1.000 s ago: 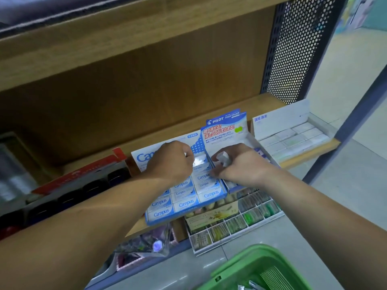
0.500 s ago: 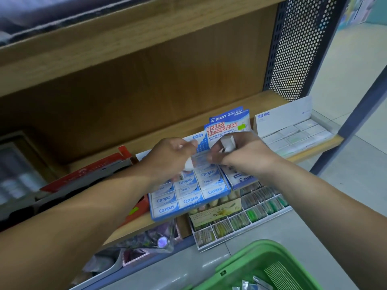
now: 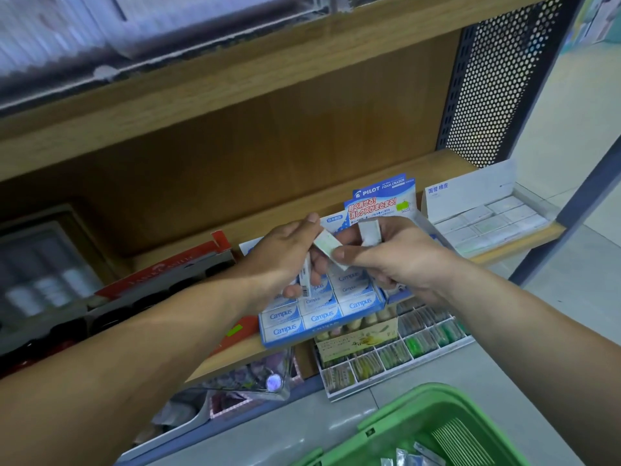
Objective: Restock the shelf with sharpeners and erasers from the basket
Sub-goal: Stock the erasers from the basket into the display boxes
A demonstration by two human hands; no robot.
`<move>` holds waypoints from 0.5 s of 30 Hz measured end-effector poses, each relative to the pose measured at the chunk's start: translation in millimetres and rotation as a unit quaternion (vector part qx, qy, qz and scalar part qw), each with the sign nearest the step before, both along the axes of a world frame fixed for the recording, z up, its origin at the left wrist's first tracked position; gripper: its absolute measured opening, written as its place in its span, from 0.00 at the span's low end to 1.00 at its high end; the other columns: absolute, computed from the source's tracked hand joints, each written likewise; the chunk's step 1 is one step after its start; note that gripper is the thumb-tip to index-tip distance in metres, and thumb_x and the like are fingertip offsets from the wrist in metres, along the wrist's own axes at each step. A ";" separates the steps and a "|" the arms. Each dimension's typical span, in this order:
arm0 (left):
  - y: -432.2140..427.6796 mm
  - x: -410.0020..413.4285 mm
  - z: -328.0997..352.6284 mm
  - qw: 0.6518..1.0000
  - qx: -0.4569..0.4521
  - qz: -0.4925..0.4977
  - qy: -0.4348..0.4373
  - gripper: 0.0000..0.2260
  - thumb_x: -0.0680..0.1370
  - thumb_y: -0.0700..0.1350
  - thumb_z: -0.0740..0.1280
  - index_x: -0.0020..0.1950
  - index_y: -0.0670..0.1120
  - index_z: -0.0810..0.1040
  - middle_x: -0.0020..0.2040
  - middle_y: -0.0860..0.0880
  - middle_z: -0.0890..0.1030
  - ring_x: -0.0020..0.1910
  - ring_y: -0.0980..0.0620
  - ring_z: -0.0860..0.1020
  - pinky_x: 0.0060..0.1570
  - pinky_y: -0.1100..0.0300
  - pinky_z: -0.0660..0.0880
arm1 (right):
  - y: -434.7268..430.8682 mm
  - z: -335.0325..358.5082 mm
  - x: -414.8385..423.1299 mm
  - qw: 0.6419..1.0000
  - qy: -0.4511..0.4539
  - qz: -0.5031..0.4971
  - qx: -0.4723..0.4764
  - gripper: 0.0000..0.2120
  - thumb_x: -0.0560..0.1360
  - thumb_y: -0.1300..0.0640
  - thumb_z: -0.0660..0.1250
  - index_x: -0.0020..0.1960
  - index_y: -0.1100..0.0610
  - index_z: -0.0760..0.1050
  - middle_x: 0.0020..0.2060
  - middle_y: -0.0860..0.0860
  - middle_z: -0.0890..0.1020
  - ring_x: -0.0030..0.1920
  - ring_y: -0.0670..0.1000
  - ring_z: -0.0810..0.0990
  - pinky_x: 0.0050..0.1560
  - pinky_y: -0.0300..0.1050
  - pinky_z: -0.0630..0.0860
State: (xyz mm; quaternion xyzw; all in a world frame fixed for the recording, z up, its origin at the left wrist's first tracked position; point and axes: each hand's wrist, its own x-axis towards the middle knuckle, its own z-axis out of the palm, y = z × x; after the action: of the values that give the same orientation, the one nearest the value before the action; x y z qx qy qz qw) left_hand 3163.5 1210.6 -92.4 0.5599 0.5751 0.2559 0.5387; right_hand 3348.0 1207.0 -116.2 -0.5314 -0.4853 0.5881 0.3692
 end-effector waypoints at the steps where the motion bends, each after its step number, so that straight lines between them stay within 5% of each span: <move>1: 0.2 -2.5 0.2 1.000 0.010 -0.005 0.021 0.20 0.85 0.59 0.57 0.54 0.45 0.80 0.35 0.45 0.78 0.29 0.54 0.73 0.26 0.62 0.61 | 0.8 -0.6 2.9 1.000 -0.010 -0.006 0.000 0.09 0.72 0.60 0.78 0.51 0.61 0.83 0.32 0.56 0.78 0.25 0.50 0.62 0.25 0.40 0.58; 5: 0.3 -2.1 1.0 0.992 0.082 -0.049 0.083 0.05 0.82 0.50 0.69 0.56 0.53 0.82 0.36 0.53 0.80 0.30 0.55 0.75 0.26 0.61 0.68 | 3.5 4.7 19.9 0.999 -0.041 0.000 0.006 0.08 0.71 0.59 0.79 0.47 0.59 0.84 0.26 0.49 0.75 0.25 0.49 0.63 0.26 0.39 0.58; 10: 7.5 34.3 2.6 0.967 0.149 -0.135 0.158 0.10 0.77 0.47 0.76 0.57 0.57 0.83 0.43 0.52 0.82 0.36 0.60 0.78 0.37 0.68 0.72 | -2.5 12.7 64.6 0.997 -0.079 0.019 0.007 0.07 0.72 0.59 0.78 0.46 0.61 0.83 0.26 0.51 0.76 0.23 0.48 0.66 0.26 0.39 0.59; 15: 24.7 97.4 0.6 0.941 0.184 -0.172 0.228 0.08 0.76 0.49 0.76 0.53 0.53 0.82 0.44 0.54 0.82 0.37 0.61 0.78 0.33 0.68 0.71 | -5.5 -0.2 118.9 0.985 -0.046 -0.166 0.020 0.09 0.73 0.58 0.77 0.43 0.63 0.81 0.27 0.52 0.79 0.19 0.44 0.65 0.21 0.37 0.59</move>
State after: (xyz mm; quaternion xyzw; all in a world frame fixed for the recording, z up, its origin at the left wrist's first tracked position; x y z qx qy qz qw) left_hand 3260.9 1235.3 -91.8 0.7829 0.5205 0.1268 0.3163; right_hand 3466.9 1201.4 -116.4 -0.6240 -0.4183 0.4835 0.4493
